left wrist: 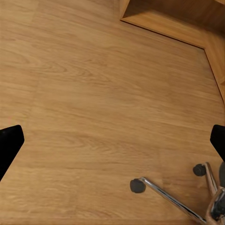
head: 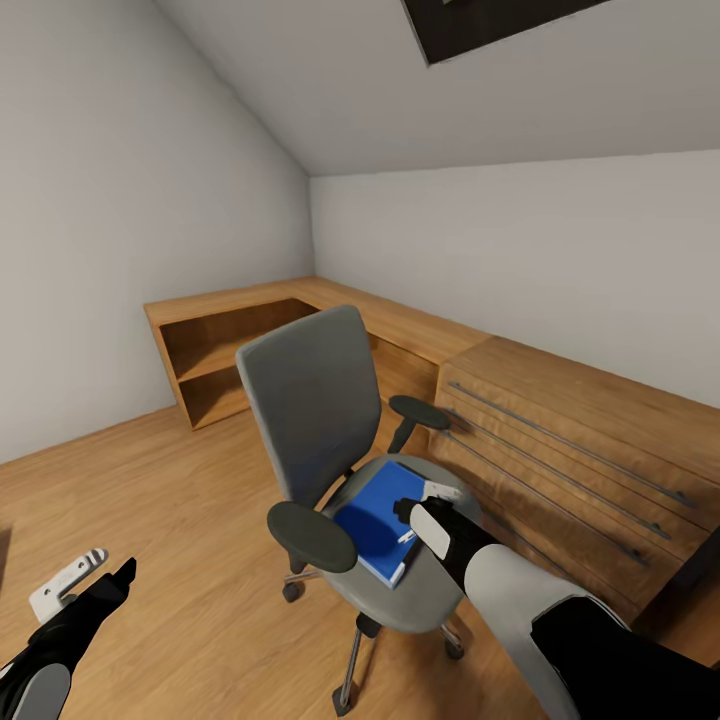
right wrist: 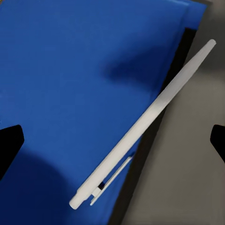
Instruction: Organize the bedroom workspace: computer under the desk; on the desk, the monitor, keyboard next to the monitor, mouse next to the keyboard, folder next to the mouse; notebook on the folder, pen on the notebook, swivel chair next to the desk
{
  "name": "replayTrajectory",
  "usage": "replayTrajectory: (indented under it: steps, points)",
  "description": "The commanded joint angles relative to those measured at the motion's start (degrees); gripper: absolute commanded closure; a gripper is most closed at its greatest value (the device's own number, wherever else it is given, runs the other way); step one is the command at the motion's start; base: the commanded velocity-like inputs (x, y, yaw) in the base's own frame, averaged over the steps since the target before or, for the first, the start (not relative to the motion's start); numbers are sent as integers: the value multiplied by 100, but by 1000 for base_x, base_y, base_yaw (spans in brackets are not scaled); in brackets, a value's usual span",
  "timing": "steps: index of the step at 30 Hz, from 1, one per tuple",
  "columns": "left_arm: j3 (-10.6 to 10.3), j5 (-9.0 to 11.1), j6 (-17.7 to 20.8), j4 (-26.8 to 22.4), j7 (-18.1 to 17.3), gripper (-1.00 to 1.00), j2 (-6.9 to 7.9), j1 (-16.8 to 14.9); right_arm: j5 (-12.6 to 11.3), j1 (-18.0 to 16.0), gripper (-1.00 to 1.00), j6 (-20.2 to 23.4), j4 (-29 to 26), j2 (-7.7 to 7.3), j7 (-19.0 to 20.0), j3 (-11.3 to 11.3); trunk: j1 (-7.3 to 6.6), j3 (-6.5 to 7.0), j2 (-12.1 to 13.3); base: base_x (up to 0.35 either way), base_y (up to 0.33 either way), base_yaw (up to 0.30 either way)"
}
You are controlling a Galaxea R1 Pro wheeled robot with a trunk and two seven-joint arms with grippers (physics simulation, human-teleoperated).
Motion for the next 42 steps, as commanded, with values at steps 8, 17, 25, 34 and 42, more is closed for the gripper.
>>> replayTrajectory:
  steps: [8, 17, 25, 34, 42]
  points:
    - [0, 57, 17, -9, 40, -100, 2, -3, -11, -4, -100, 33, -8, 0, -36, 21, 88, -78, -165, 0, 0, 0]
    - [0, 57, 16, -9, 40, -100, 2, -3, -11, -4, -100, 19, -9, 0, -36, 14, 132, -114, -245, 0, 0, 0]
    - [0, 57, 16, -9, 40, -100, 2, -3, -19, -4, -100, -3, -15, -3, -36, 2, 132, -114, -245, 0, 0, 0]
    - [0, 57, 16, -9, 40, -100, 2, -3, -20, -4, -100, -11, -16, -92, -36, -164, 198, -168, -365, 0, 0, 0]
    - [0, 57, 16, -9, 40, -100, 2, -3, -20, -4, -100, -11, -16, -103, -36, -243, 286, -240, -526, 0, 0, 0]
